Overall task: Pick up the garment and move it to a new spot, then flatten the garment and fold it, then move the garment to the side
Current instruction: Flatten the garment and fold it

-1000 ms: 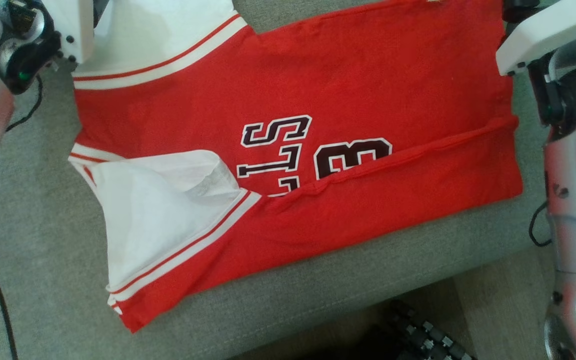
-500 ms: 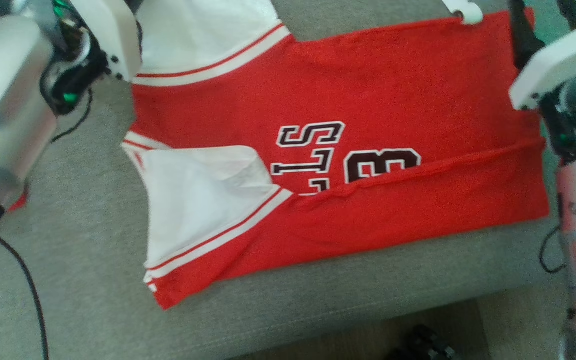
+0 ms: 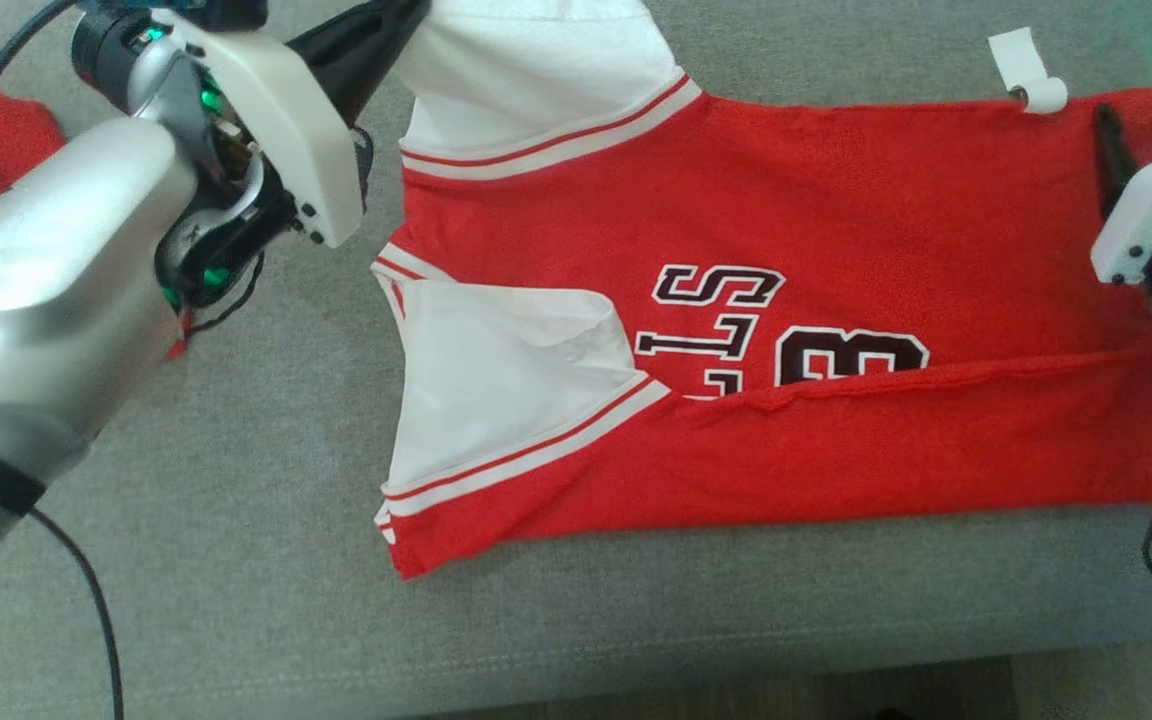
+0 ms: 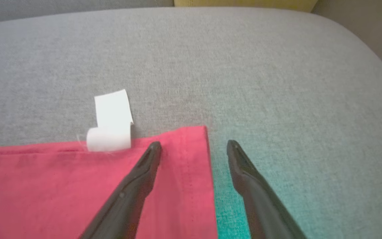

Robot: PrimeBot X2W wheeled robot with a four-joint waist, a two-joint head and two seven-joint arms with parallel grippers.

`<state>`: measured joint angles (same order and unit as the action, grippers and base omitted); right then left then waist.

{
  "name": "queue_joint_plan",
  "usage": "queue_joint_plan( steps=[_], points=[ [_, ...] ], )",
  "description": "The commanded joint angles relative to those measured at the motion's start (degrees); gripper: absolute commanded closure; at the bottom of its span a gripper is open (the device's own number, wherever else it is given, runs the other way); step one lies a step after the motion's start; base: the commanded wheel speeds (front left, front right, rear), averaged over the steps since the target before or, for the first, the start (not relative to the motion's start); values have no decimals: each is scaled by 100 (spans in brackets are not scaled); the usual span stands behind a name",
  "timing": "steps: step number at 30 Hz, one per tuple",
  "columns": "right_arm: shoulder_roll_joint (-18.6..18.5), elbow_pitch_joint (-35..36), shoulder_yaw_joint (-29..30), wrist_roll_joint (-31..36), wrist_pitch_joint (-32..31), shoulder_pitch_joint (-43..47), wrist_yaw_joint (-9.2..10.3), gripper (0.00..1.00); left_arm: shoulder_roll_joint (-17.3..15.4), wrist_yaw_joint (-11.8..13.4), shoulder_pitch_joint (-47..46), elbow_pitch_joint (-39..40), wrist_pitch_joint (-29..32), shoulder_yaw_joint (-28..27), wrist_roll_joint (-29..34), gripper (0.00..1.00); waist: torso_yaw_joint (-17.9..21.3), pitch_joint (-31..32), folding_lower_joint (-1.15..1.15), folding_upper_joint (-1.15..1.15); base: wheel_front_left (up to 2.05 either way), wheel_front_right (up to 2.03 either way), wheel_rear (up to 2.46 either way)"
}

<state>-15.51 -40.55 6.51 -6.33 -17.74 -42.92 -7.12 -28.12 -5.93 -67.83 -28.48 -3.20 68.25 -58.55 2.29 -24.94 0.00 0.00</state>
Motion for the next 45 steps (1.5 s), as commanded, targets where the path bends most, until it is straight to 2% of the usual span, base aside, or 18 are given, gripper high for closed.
queue_joint_plan(
  steps=[1,9,15,16,17,23,31,38,45],
  points=[
    [-121,110,-6,68,3,-128,-36,0,-233,49,-182,136,-39,-190,63,100,-11,-24,0,0,0,0,0],
    [-92,-359,99,366,163,-432,-36,0,-360,212,-167,514,21,-185,84,100,-25,-120,0,0,0,0,0],
    [-70,-660,-58,435,191,-614,-36,0,-394,275,-162,635,54,-185,69,100,-38,-181,0,0,0,0,0],
    [-68,-720,-115,417,162,-636,-36,26,-396,289,-164,637,55,-189,67,100,-40,-187,0,0,0,0,0],
    [-66,-776,-167,382,140,-656,-36,100,-400,309,-164,628,51,-192,70,100,-41,-189,0,0,0,0,0],
    [-73,-854,-271,109,285,-772,-36,100,-441,370,-138,514,-9,-198,94,100,-25,-158,0,0,0,0,0],
    [-157,-747,-320,-27,963,-1087,-36,100,-489,548,-303,227,-336,-412,147,100,-3,-169,0,0,0,0,0],
    [-128,-825,-294,-21,1431,-1488,-36,100,-350,638,-603,-142,-694,-589,252,100,-5,-268,0,0,0,0,0],
    [-5,-1074,-163,1,1929,-1948,-36,100,-83,622,-896,-585,-980,-731,368,100,0,-355,0,0,0,0,0]
  ],
)
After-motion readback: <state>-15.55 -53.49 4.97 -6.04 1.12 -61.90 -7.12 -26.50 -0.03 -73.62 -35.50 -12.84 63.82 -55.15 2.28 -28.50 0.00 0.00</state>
